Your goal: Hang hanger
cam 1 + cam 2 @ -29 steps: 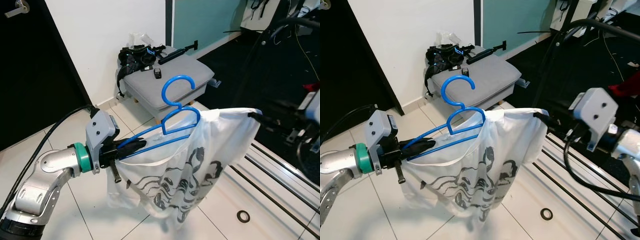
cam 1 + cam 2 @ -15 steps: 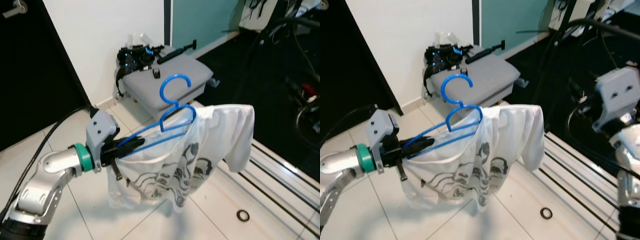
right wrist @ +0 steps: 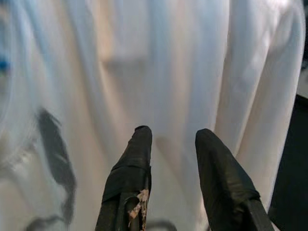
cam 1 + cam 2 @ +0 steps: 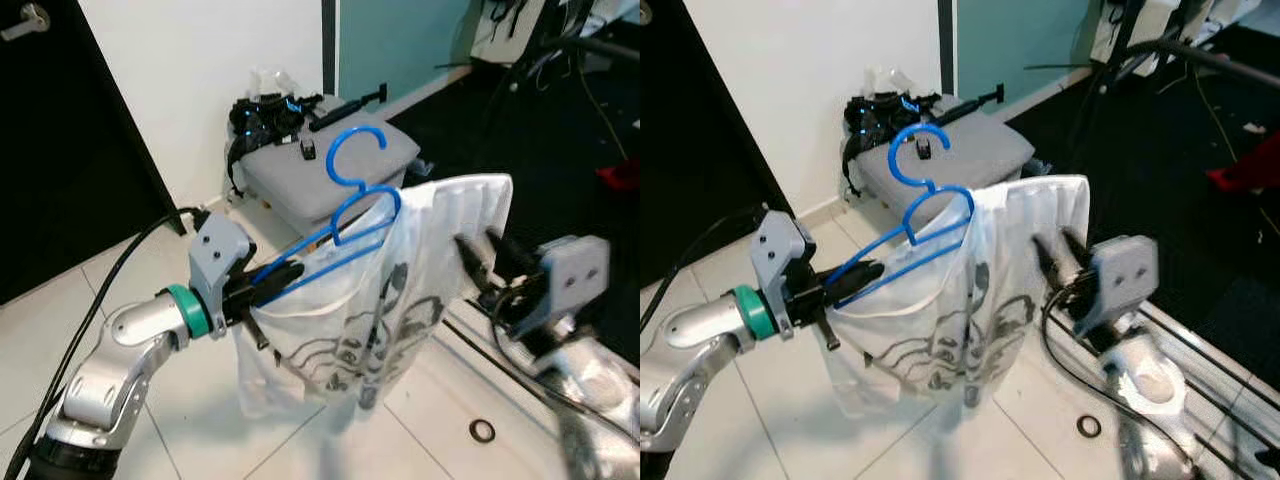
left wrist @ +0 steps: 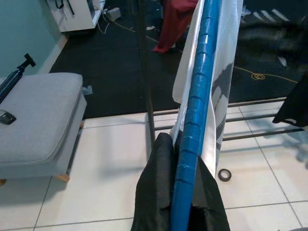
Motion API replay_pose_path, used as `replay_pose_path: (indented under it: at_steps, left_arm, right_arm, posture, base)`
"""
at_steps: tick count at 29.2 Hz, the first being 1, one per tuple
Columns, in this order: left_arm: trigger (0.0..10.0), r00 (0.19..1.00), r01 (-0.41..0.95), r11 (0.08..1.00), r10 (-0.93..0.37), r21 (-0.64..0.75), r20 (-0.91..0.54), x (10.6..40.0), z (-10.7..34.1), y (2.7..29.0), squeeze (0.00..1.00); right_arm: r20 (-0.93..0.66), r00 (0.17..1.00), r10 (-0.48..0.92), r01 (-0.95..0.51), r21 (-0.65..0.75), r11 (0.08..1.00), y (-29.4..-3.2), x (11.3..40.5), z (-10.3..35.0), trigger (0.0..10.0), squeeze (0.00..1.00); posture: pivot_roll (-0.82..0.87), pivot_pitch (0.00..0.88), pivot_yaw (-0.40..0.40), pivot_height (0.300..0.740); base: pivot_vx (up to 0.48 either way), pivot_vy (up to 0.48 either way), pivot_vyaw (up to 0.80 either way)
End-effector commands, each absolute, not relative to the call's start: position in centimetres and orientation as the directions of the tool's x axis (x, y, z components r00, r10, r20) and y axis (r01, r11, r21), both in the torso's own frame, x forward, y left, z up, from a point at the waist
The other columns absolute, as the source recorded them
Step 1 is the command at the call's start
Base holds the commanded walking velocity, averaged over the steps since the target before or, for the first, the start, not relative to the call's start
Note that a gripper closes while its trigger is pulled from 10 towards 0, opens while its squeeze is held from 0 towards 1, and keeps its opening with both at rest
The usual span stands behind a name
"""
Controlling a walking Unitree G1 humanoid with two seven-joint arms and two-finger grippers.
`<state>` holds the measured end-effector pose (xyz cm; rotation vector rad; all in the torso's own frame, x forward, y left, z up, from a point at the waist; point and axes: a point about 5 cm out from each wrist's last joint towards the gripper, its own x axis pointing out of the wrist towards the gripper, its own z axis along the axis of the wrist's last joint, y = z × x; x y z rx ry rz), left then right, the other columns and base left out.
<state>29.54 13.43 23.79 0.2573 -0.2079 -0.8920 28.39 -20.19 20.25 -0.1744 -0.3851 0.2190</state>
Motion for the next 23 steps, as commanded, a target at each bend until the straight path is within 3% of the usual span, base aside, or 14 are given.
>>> replay_pose_path:
  at_steps: [1,18,19,20,23]
  left_arm:
    - [0.0,0.58,0.753,0.579,-0.808,0.313,0.1,29.0,24.5,13.3,0.0]
    - [0.0,0.567,0.762,0.556,-0.82,0.332,0.072,28.4,24.1,13.3,0.0]
    - [0.0,0.568,0.761,0.557,-0.82,0.331,0.072,28.4,24.1,13.3,0.0]
    - [0.0,0.569,0.761,0.558,-0.819,0.331,0.072,28.5,24.1,13.3,0.0]
    - [0.0,0.571,0.76,0.559,-0.818,0.331,0.072,28.5,24.1,13.3,0.0]
  right_arm:
    - [0.361,0.908,0.212,-0.136,-0.223,0.965,-20.5,28.3,20.1,10.0,0.0]
    - [0.437,0.88,0.186,-0.07,-0.267,0.961,-20.6,29.8,22.3,10.0,0.0]
    - [0.435,0.883,0.177,-0.061,-0.267,0.962,-20.7,29.9,22.2,2.9,0.0]
    - [0.431,0.887,0.167,-0.052,-0.266,0.962,-20.7,30.0,22.2,0.0,0.0]
    - [0.426,0.892,0.149,-0.039,-0.256,0.966,-20.9,30.1,22.0,0.0,0.0]
  posture:
    - [-0.16,0.187,0.155,0.74]
    - [-0.15,0.193,0.143,0.74]
    - [-0.15,0.193,0.143,0.74]
    - [-0.15,0.193,0.143,0.74]
    - [-0.15,0.194,0.143,0.74]
  base:
    - [0.0,0.0,0.0]
    - [0.0,0.0,0.0]
    - [0.0,0.0,0.0]
    - [0.0,0.0,0.0]
    - [0.0,0.0,0.0]
